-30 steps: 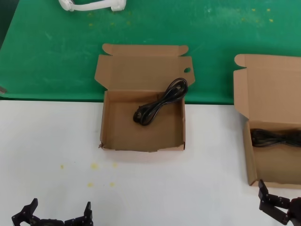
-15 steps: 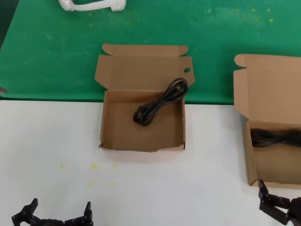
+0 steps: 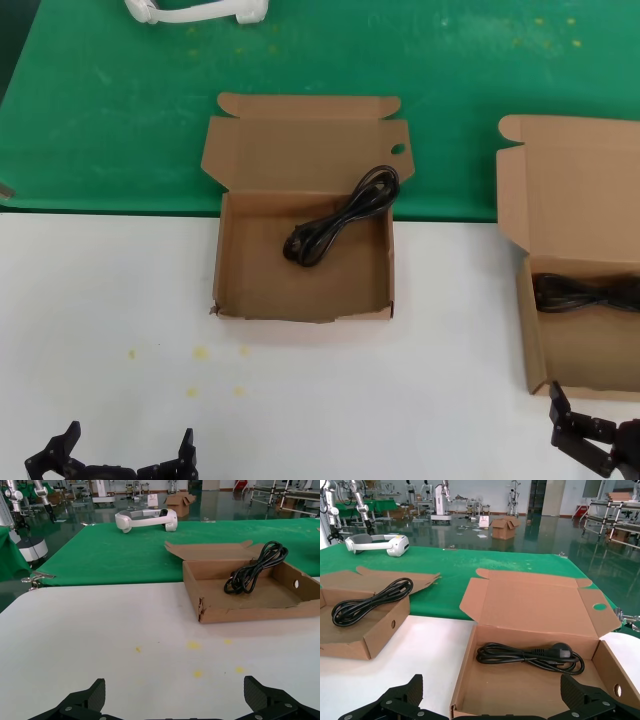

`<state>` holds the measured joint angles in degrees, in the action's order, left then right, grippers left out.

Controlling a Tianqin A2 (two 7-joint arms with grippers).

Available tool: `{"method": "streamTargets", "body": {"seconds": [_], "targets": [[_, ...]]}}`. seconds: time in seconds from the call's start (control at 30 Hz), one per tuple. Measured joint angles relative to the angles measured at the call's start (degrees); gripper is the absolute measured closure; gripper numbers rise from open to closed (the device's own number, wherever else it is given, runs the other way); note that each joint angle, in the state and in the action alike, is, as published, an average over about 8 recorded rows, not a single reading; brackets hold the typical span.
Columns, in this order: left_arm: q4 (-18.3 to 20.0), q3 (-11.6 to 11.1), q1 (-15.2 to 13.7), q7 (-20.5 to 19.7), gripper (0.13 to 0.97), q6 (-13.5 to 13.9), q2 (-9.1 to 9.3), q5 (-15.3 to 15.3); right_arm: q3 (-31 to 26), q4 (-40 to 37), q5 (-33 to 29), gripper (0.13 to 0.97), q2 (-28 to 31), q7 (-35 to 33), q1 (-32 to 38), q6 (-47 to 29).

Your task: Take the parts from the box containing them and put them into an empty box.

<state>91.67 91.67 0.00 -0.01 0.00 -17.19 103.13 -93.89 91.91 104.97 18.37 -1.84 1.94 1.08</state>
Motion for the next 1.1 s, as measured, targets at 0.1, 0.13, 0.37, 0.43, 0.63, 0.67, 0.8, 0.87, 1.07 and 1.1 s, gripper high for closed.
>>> {"method": "streamTargets", "body": {"seconds": [0.1,0.13,0.37,0.43,0.63,0.67,0.8,0.87,1.07,1.1], "targets": [[0.0,0.0,0.0,0.0,0.132,0.0,0.0,0.0,0.0,0.0,0.0,0.129,0.0,0.0,0.0,0.0],[0.0,0.0,0.0,0.0,0.132,0.0,0.0,0.0,0.0,0.0,0.0,0.129,0.0,0.0,0.0,0.0],[0.0,0.0,0.0,0.01,0.132,0.0,0.0,0.0,0.0,0.0,0.0,0.129,0.0,0.0,0.0,0.0],[0.0,0.0,0.0,0.01,0.132,0.0,0.0,0.0,0.0,0.0,0.0,0.129,0.0,0.0,0.0,0.0],[0.0,0.0,0.0,0.01,0.132,0.0,0.0,0.0,0.0,0.0,0.0,0.129,0.0,0.0,0.0,0.0],[0.0,0.0,0.0,0.01,0.132,0.0,0.0,0.0,0.0,0.0,0.0,0.129,0.0,0.0,0.0,0.0],[0.0,0.0,0.0,0.01,0.132,0.0,0.0,0.0,0.0,0.0,0.0,0.129,0.0,0.0,0.0,0.0],[0.0,0.0,0.0,0.01,0.132,0.0,0.0,0.0,0.0,0.0,0.0,0.129,0.0,0.0,0.0,0.0],[0.0,0.0,0.0,0.01,0.132,0.0,0.0,0.0,0.0,0.0,0.0,0.129,0.0,0.0,0.0,0.0],[0.0,0.0,0.0,0.01,0.132,0.0,0.0,0.0,0.0,0.0,0.0,0.129,0.0,0.0,0.0,0.0]]}}
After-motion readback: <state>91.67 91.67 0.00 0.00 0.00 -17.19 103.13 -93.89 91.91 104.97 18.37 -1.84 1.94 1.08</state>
